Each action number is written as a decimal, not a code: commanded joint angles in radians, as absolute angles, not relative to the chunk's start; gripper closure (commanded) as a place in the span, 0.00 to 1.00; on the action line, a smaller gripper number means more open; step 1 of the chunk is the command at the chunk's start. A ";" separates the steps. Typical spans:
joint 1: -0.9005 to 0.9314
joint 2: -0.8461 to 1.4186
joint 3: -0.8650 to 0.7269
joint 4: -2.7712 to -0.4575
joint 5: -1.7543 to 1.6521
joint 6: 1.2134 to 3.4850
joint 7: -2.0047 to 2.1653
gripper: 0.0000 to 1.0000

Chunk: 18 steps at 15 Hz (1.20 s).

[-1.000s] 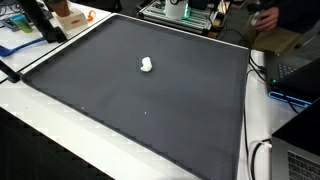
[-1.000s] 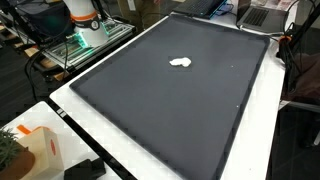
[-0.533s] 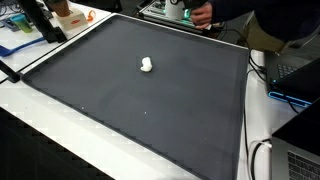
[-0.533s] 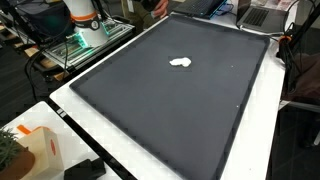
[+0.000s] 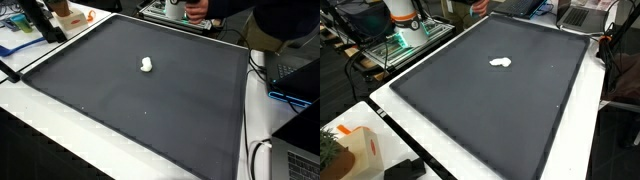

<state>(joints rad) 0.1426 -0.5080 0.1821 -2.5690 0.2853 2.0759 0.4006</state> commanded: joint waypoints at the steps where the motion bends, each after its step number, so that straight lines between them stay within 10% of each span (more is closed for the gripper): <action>1: 0.145 -0.531 0.188 -2.579 0.320 2.056 0.417 0.09; 9: 0.145 -0.531 0.187 -2.573 0.324 2.051 0.413 0.78; 15: 0.135 -0.516 0.189 -2.565 0.309 2.072 0.404 0.78; 16: 0.135 -0.519 0.189 -2.565 0.309 2.072 0.404 0.53; 18: 0.134 -0.517 0.190 -2.565 0.309 2.072 0.404 0.53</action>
<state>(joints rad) 0.1408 -0.5159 0.1844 -2.5662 0.3060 2.0748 0.4068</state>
